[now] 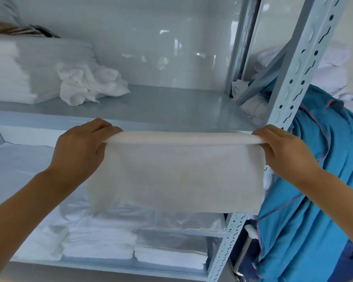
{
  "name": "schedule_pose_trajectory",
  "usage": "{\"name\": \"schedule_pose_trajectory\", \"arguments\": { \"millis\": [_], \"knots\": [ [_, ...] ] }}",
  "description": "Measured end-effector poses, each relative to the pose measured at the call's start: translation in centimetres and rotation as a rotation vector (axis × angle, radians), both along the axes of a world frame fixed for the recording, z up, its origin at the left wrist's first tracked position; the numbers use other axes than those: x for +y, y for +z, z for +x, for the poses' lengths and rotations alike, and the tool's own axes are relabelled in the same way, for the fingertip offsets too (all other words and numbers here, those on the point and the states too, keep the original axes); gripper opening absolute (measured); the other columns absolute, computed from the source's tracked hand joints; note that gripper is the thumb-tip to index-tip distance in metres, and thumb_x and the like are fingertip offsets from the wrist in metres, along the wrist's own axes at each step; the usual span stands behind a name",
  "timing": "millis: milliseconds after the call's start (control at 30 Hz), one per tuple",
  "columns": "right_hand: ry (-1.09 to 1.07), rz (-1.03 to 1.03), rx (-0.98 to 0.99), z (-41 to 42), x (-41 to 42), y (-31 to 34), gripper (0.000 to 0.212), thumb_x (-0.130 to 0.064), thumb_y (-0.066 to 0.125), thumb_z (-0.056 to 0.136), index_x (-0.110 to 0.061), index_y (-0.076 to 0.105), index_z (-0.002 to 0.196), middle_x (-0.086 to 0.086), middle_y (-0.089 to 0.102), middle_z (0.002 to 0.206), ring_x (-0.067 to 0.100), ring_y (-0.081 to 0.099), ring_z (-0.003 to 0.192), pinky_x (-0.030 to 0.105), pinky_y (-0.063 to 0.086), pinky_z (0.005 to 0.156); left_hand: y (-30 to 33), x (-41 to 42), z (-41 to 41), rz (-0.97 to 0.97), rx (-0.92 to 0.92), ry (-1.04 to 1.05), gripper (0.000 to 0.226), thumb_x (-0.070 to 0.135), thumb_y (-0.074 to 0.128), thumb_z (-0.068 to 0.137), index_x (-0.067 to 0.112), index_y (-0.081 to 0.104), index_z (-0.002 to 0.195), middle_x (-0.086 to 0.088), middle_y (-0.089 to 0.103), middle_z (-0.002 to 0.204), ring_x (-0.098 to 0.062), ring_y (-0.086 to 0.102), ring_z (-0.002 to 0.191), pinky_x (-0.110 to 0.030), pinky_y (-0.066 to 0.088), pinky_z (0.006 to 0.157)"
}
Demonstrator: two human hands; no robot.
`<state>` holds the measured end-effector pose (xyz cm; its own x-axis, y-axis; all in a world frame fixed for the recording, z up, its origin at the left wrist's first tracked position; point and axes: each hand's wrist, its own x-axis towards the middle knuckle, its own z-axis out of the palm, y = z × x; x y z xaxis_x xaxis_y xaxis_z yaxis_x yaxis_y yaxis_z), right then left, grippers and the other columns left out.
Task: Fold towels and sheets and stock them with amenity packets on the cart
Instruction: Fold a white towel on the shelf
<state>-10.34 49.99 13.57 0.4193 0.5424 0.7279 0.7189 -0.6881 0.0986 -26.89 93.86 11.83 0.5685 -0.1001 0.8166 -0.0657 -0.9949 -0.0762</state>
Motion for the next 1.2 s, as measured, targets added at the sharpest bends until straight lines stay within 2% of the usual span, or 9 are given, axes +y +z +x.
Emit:
{"name": "schedule_pose_trajectory", "arguments": {
  "millis": [167,300,400,567,667,767,1033,1133,1200],
  "knots": [
    [-0.038,-0.011,0.02,1.8,2.2,0.4,0.014,0.001,0.065,0.093,-0.002,0.07,0.105,0.01,0.066,0.084,0.038,0.062,0.068,0.04,0.05,0.052,0.2,2.1,2.4,-0.026,-0.031,0.025,0.038,0.003,0.051,0.087,0.017,0.074,0.114,-0.002,0.073,0.106,-0.032,0.067,0.083,-0.036,0.048,0.064],
    [-0.078,-0.005,0.051,5.3,4.5,1.2,0.01,-0.007,0.062,0.097,-0.007,0.07,0.103,0.008,0.069,0.083,0.036,0.062,0.067,0.041,0.051,0.054,0.9,5.1,6.6,-0.095,0.013,0.035,0.027,0.005,0.065,0.093,0.019,0.072,0.114,-0.003,0.074,0.1,-0.033,0.068,0.084,-0.039,0.05,0.066],
    [-0.168,-0.027,0.096,9.3,6.5,2.3,0.007,-0.008,0.06,0.098,-0.013,0.065,0.1,0.006,0.067,0.082,0.029,0.054,0.064,0.035,0.044,0.055,2.1,6.9,10.5,-0.1,0.022,-0.002,0.025,0.006,0.068,0.091,0.019,0.072,0.111,-0.004,0.074,0.097,-0.033,0.068,0.081,-0.04,0.052,0.064],
    [-0.409,-0.097,0.261,15.8,10.0,3.0,0.028,-0.013,0.053,0.1,-0.021,0.062,0.125,0.01,0.073,0.107,0.033,0.067,0.093,0.037,0.052,0.075,3.4,9.6,18.3,-0.074,0.047,-0.043,0.019,0.005,0.07,0.09,0.014,0.072,0.108,-0.009,0.073,0.091,-0.036,0.069,0.08,-0.043,0.055,0.068],
    [-0.539,-0.101,0.334,18.2,11.4,2.6,0.036,-0.019,0.048,0.103,-0.024,0.055,0.138,0.011,0.069,0.121,0.032,0.065,0.105,0.041,0.053,0.087,3.0,11.5,23.0,-0.07,0.079,-0.089,0.019,0.008,0.069,0.094,0.013,0.072,0.112,-0.013,0.073,0.1,-0.038,0.07,0.088,-0.048,0.056,0.074],
    [-0.586,-0.087,0.373,20.3,12.3,2.1,0.035,-0.022,0.047,0.104,-0.023,0.054,0.138,0.014,0.066,0.124,0.033,0.064,0.106,0.046,0.054,0.094,2.4,12.9,27.4,-0.102,0.183,-0.122,0.02,0.014,0.063,0.099,0.015,0.069,0.118,-0.014,0.072,0.112,-0.039,0.068,0.099,-0.049,0.053,0.085],
    [-0.553,-0.17,0.43,26.6,14.5,1.8,0.018,-0.017,0.044,0.102,-0.018,0.059,0.113,0.015,0.068,0.112,0.036,0.063,0.1,0.043,0.052,0.085,2.8,14.4,34.2,-0.097,0.469,-0.043,0.013,0.024,0.06,0.1,0.027,0.065,0.111,-0.007,0.071,0.109,-0.032,0.063,0.095,-0.038,0.045,0.075],
    [-0.518,-0.189,0.442,29.3,15.2,1.6,0.014,-0.014,0.045,0.1,-0.017,0.058,0.106,0.015,0.069,0.111,0.035,0.063,0.096,0.04,0.05,0.08,2.8,14.7,35.8,-0.186,0.538,-0.026,0.026,0.021,0.063,0.098,0.024,0.064,0.124,-0.008,0.068,0.126,-0.032,0.061,0.11,-0.041,0.047,0.09],
    [-0.494,-0.181,0.428,31.0,15.3,1.3,0.021,-0.013,0.051,0.098,-0.017,0.06,0.117,0.013,0.066,0.12,0.034,0.061,0.106,0.041,0.048,0.087,2.7,14.9,36.2,-0.254,0.525,-0.069,0.044,0.018,0.068,0.094,0.022,0.059,0.137,-0.007,0.061,0.138,-0.031,0.056,0.123,-0.043,0.043,0.103]
  ]
}}
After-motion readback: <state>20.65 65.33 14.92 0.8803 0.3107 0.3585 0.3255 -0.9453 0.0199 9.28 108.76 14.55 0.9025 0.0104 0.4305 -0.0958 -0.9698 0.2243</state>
